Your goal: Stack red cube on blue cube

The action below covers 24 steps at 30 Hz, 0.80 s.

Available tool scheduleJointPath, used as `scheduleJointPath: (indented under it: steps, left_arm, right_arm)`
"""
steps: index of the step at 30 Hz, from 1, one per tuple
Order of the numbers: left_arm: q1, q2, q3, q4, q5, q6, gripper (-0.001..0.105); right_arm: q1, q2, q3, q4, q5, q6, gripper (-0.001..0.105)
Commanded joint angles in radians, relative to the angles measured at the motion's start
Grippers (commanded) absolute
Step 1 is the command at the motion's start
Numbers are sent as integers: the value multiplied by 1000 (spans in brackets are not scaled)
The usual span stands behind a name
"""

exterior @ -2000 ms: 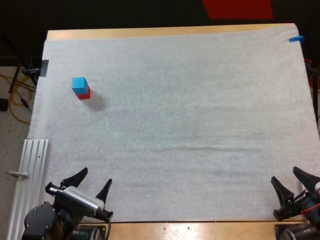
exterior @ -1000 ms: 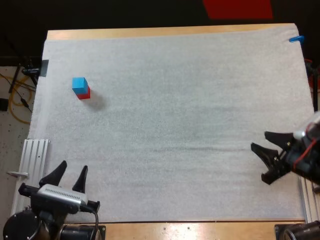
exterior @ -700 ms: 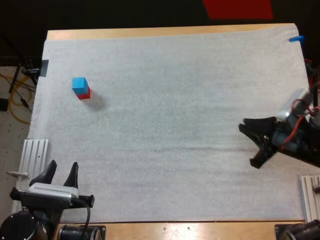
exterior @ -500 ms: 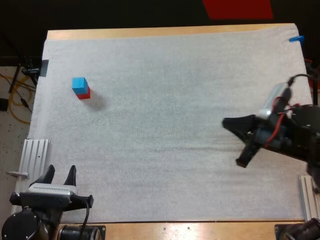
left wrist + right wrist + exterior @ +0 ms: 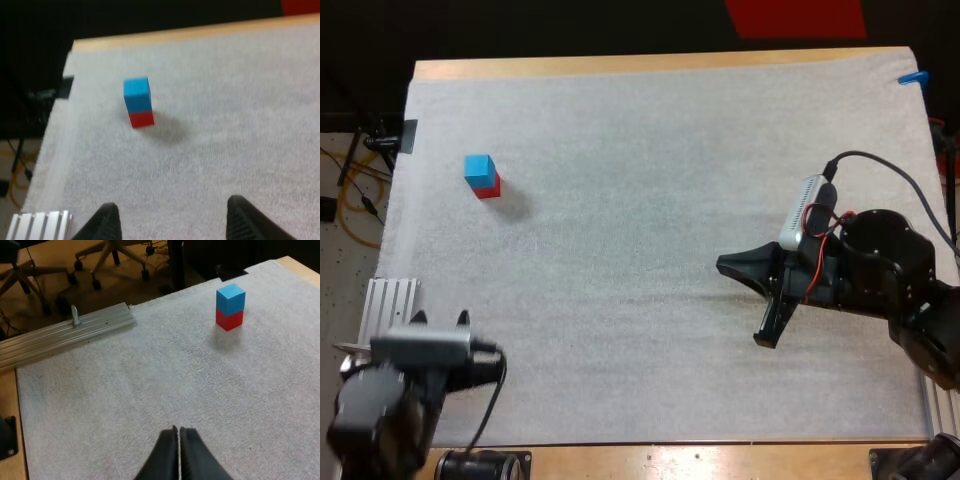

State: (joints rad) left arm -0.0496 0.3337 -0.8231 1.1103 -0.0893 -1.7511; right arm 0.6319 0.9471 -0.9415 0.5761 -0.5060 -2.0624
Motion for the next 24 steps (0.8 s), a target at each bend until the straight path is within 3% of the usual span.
scheduleJointPath:
  steps: [1,6,11,13,15,18,24]
  left_arm:
    - [-5,53,-13,-41,-35,-8,47]
    - [58,212,-37,-136,-21,10,47]
    - [226,355,-81,-222,141,63,47]
    - [341,441,-116,-249,238,104,47]
    - [391,504,-142,-272,245,104,47]
    - [402,606,-183,-294,274,134,47]
    - [384,829,-310,-285,253,189,47]
  right_arm:
    - [2,-4,-10,-16,-6,-14,0]
    - [2,-4,-10,-16,-6,-14,0]
    - [2,-4,-10,-16,-6,-14,0]
    - [2,-4,-10,-16,-6,-14,0]
    - [2,-4,-10,-16,-6,-6,0]
    - [2,-4,-10,-16,-6,1,0]
    - [2,-4,-10,-16,-6,1,0]
